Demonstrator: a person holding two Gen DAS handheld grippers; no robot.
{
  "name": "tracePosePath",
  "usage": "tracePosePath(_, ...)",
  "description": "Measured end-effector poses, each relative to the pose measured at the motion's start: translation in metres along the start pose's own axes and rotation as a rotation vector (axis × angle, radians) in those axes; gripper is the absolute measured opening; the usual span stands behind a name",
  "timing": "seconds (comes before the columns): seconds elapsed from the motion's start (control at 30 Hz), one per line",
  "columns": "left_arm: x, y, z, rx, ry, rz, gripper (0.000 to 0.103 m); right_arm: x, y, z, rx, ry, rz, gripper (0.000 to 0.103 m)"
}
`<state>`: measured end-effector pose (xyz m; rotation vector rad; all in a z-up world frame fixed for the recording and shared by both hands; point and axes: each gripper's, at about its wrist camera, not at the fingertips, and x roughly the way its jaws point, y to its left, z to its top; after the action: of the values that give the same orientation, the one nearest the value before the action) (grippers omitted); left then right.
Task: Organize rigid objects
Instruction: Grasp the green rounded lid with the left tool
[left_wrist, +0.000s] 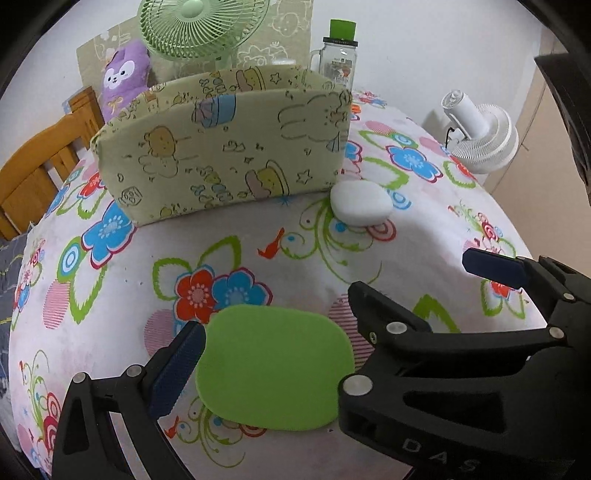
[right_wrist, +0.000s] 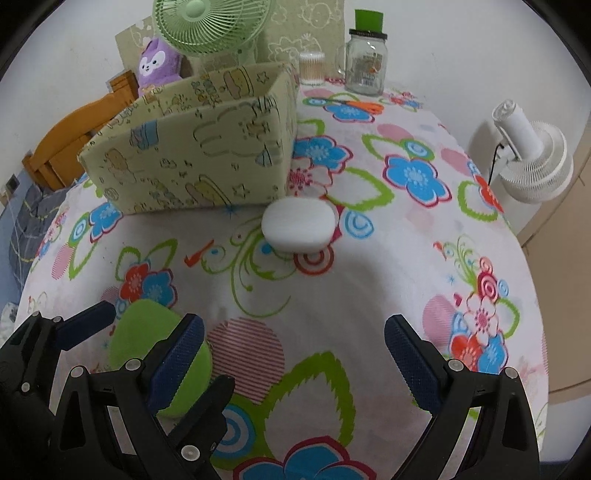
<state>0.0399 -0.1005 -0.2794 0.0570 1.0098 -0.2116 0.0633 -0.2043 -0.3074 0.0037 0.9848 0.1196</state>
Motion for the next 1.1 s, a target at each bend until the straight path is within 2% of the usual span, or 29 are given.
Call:
tracePosePath(0.33,0.008,0.009,-0.005,0.015,0.012,-0.004,0.103,0.009,0.0,-0.008,0.035,0.027,-0.003,0.099)
tracePosePath(0.47,0.011,0.012,-0.01,0.014,0.024,-0.021,0.103,0.012,0.005,-0.01,0.01,0.037,-0.01,0.099)
tracePosePath(0.63,0.012,0.007,-0.015,0.079,0.008,-0.008,0.103,0.013,0.007,-0.012,0.014,0.039,-0.016,0.099)
tracePosePath(0.83,0.014,0.008,-0.012,0.058,0.025,0.013,0.102,0.013,0.004,-0.011,0.028,0.039,-0.025,0.099)
tracePosePath(0.9,0.012,0.008,-0.012,0.053,0.02,0.017,0.096,0.013,0.003,-0.009,0.029,0.039,-0.029,0.099)
tracePosePath(1.1,0.014,0.008,-0.007,0.036,0.069,0.022,0.095,0.016,0.0,0.0,0.036,0.029,-0.029,0.099)
